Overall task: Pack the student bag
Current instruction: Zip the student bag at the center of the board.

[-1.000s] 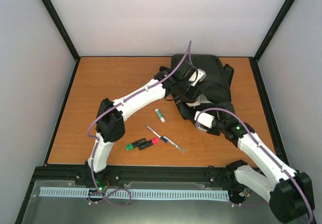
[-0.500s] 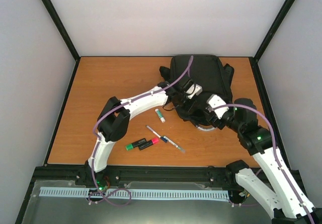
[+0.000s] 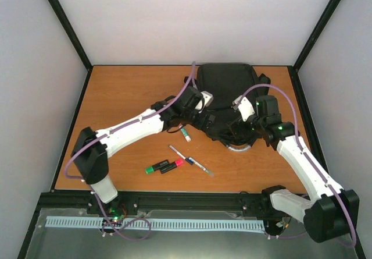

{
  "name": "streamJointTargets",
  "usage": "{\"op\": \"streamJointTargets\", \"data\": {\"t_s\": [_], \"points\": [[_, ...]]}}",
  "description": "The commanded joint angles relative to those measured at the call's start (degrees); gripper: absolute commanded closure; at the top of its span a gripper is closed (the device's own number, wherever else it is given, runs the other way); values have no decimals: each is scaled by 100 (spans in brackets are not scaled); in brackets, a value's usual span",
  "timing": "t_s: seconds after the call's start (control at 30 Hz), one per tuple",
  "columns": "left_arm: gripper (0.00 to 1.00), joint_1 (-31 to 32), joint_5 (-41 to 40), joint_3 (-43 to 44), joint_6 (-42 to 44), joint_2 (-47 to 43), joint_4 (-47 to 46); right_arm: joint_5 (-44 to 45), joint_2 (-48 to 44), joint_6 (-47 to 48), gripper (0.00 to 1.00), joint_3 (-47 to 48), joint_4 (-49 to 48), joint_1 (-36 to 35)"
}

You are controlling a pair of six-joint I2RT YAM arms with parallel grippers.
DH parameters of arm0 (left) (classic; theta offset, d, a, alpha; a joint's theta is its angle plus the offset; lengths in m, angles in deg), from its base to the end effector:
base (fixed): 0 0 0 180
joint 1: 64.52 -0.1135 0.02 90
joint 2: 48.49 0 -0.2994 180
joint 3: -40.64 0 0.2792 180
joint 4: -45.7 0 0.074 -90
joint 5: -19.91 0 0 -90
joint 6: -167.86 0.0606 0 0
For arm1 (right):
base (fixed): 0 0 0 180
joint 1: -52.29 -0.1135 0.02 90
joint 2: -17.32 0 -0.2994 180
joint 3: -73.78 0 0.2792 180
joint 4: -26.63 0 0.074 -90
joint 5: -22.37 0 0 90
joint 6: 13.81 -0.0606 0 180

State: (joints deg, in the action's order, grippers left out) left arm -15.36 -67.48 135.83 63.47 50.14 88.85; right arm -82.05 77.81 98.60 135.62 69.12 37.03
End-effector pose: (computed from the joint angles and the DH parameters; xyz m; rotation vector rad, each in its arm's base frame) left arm 0.2831 -0.3317 0.2950 0.7568 2.3426 -0.5637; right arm 0.2387 0.0808 0.2933 -0.8554 2.1040 0.2221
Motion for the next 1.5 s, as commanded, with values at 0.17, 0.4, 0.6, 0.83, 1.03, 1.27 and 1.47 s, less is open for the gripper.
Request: {"op": "streamJointTargets", "data": {"t_s": [0.17, 0.4, 0.6, 0.83, 1.03, 1.27, 1.47], "points": [[0, -25, -978, -2022, -300, -1514, -1357, -608, 561, 140, 13, -55, -40, 27], [0, -53, -2518, -2781, -652, -2471, -1915, -630, 414, 173, 13, -194, 8, 33], [0, -379, -3974, -1014, -1541, -383, 623, -745, 332, 200, 14, -208, 41, 28], [1, -585, -2227, -1691, -698, -56, -1595, -614, 679, 98, 26, -96, 193, 30], [36, -648, -1580, -1472, -256, 521, -1678, -339, 1143, -111, 33, 169, 214, 63], [51, -803, -221, -1896, 449, 564, -2560, -484, 2179, -220, 40, 1274, 537, 125], [49, -806, 531, -2007, 835, 487, -2474, -673, 3402, -401, 47, 1839, 423, 546]]}}
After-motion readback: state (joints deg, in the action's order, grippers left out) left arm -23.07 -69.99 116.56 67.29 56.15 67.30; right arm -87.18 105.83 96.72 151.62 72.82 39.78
